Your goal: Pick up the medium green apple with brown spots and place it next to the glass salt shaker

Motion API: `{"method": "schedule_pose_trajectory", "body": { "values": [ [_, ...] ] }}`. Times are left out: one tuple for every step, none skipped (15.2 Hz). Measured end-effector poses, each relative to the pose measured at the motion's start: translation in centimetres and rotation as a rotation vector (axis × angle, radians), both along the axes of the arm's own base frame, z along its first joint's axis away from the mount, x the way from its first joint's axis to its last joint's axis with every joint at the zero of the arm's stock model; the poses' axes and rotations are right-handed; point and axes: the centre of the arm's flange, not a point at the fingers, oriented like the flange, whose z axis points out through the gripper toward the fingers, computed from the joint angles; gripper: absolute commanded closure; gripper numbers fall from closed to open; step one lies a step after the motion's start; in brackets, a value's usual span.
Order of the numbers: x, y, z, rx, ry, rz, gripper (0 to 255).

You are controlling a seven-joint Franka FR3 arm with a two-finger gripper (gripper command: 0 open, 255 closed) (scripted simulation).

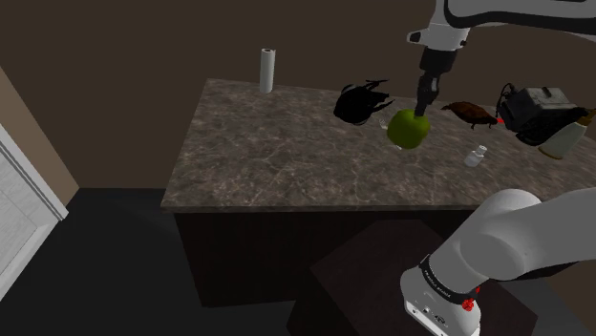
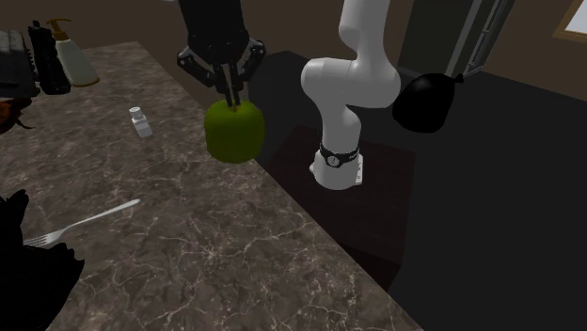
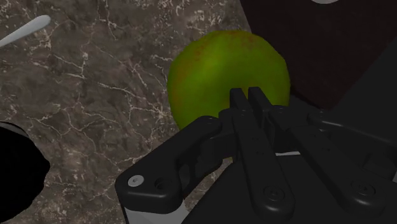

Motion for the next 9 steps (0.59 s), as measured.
{"method": "schedule_pose_trajectory", "body": {
  "values": [
    [-0.7,-1.2,-0.1,0.000,0.000,0.000,255],
    [-1.5,-2.2,-0.1,0.000,0.000,0.000,255],
    [-2.2,-3.3,0.0,0.000,0.000,0.000,255],
    [-2.7,-4.4,0.1,0.000,-0.001,0.000,255],
    [-3.3,-5.5,0.0,0.000,-0.001,0.000,255],
    [-4.2,-6.7,-0.1,0.000,-0.001,0.000,255],
    [-5.0,-8.1,-0.1,0.000,0.000,-0.001,255],
    [-5.9,-9.3,-0.1,0.000,0.000,0.000,255],
    [-6.7,-10.2,0.1,0.000,0.000,0.000,255]
  ]
}}
